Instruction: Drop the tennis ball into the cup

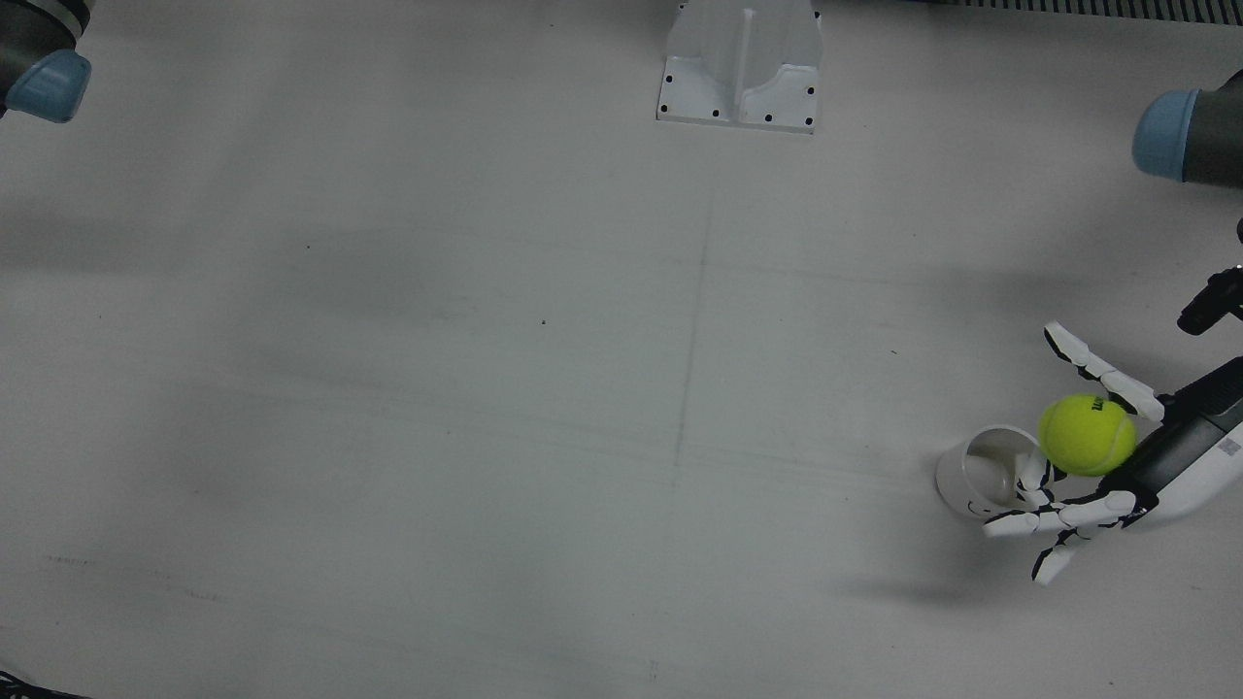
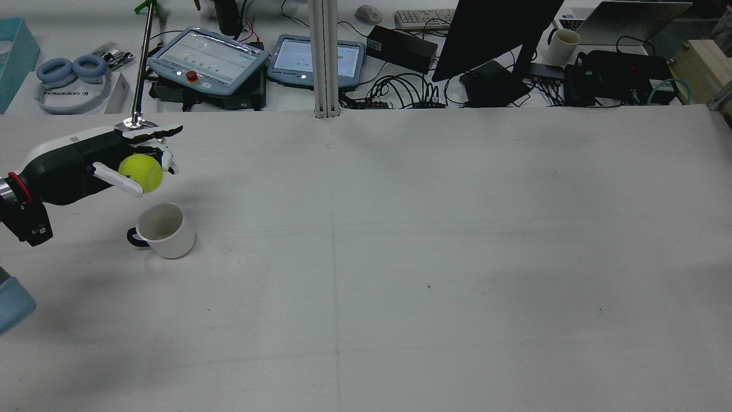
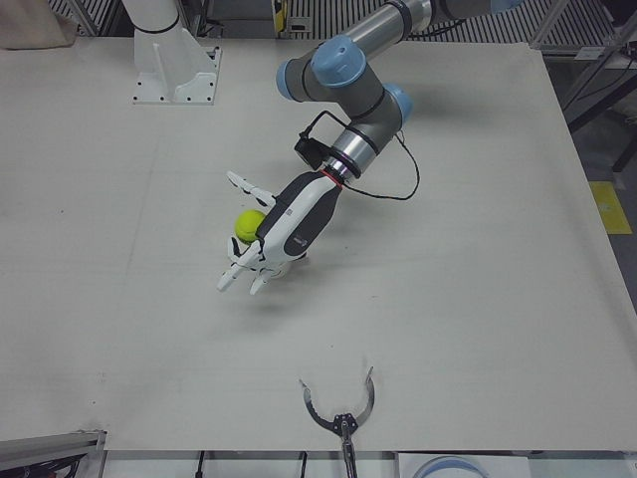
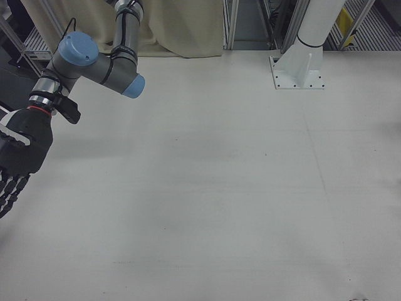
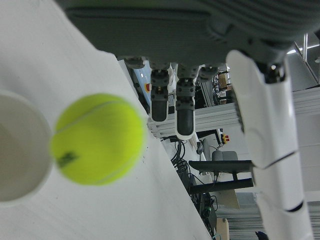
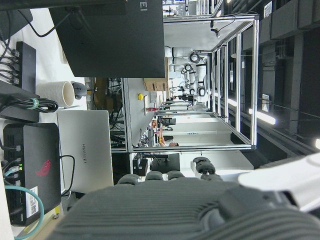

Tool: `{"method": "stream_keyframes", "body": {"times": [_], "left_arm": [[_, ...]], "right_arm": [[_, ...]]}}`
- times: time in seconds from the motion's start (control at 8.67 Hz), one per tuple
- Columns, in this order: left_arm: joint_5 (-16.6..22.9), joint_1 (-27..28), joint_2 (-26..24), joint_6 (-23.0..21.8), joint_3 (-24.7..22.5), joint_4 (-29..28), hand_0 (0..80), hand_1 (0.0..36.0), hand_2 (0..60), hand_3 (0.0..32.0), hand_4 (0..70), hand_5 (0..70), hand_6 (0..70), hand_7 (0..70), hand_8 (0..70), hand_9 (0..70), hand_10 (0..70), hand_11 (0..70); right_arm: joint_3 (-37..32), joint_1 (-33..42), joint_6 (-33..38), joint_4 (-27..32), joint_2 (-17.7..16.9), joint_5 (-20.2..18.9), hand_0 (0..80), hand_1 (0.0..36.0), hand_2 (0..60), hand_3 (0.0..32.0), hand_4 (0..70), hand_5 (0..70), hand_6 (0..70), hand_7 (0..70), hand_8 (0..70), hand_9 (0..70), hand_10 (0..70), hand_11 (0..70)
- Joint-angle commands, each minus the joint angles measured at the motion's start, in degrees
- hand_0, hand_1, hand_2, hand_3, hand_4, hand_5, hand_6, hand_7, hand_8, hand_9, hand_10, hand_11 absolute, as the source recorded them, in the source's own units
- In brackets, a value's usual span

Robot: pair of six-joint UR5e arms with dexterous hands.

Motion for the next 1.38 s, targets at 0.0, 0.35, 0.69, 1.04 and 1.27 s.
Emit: {"method": "stream_keyframes", "body": {"times": [0.0,0.35,0.69,1.04,1.27], "left_arm": [[0.1,-0.25,1.48,-0.46,-0.17,-1.87,50.3,20.6,3.6,0.0,2.5,0.9,0.2,11.1,0.0,0.8,0.0,0.0],[0.36,-2.08,0.61,-0.98,-5.51,0.91,51.2,23.5,10.6,0.0,1.4,1.8,0.6,12.7,0.0,1.1,0.0,0.0],[0.54,-13.39,-10.7,-0.46,-1.0,5.33,53.2,26.2,11.0,0.0,0.0,2.0,0.0,14.5,0.0,1.5,0.0,0.0],[0.71,-24.74,-13.82,-0.98,14.12,2.44,56.5,28.7,9.7,0.0,0.0,3.5,0.5,13.5,0.0,1.3,0.0,0.0],[0.8,-26.96,-13.2,-1.86,13.37,6.37,65.9,34.1,7.0,0.0,0.0,6.0,1.3,14.2,0.0,1.4,0.0,0.0]], "right_arm": [[0.0,0.0,0.0,0.0,0.0,0.0,0.0,0.0,0.0,0.0,0.0,0.0,0.0,0.0,0.0,0.0,0.0,0.0],[0.0,0.0,0.0,0.0,0.0,0.0,0.0,0.0,0.0,0.0,0.0,0.0,0.0,0.0,0.0,0.0,0.0,0.0],[0.0,0.0,0.0,0.0,0.0,0.0,0.0,0.0,0.0,0.0,0.0,0.0,0.0,0.0,0.0,0.0,0.0,0.0],[0.0,0.0,0.0,0.0,0.0,0.0,0.0,0.0,0.0,0.0,0.0,0.0,0.0,0.0,0.0,0.0,0.0,0.0],[0.0,0.0,0.0,0.0,0.0,0.0,0.0,0.0,0.0,0.0,0.0,0.0,0.0,0.0,0.0,0.0,0.0,0.0]]}}
